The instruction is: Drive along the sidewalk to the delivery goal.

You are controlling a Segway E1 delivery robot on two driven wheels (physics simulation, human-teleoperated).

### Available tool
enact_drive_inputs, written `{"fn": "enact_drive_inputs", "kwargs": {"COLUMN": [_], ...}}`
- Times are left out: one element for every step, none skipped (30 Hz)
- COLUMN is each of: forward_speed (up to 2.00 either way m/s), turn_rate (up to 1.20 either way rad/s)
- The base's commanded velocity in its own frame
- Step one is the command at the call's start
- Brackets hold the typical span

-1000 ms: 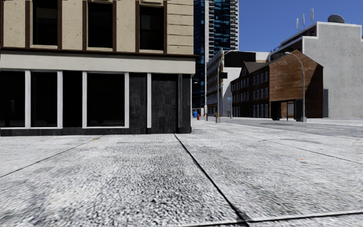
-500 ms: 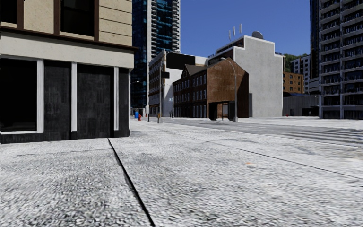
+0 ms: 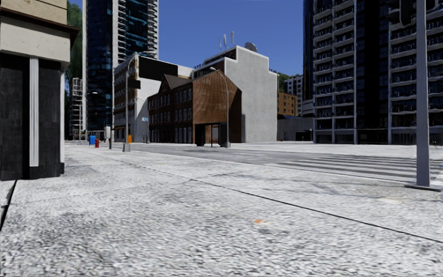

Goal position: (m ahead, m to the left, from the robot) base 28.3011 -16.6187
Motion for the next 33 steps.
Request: {"fn": "enact_drive_inputs", "kwargs": {"forward_speed": [2.0,2.0,2.0,2.0,2.0,2.0,2.0,2.0,2.0,2.0,2.0,2.0,2.0,2.0,2.0,2.0,2.0,2.0,2.0,2.0,2.0,2.0,2.0,2.0,2.0,2.0,2.0,2.0,2.0,2.0,2.0,2.0,2.0], "turn_rate": [-0.6,-0.6,-0.6,-0.6,-0.6,-0.6,-0.6,-0.6,-0.6,-0.6,-0.6,-0.6,-0.6,-0.6,-0.6,-0.6,-0.6,-0.6,-0.6,-0.6,-0.6,-0.6,-0.6,-0.59,-0.57,-0.57,-0.57,-0.56,-0.56,-0.56,-0.56,-0.56,-0.56]}}
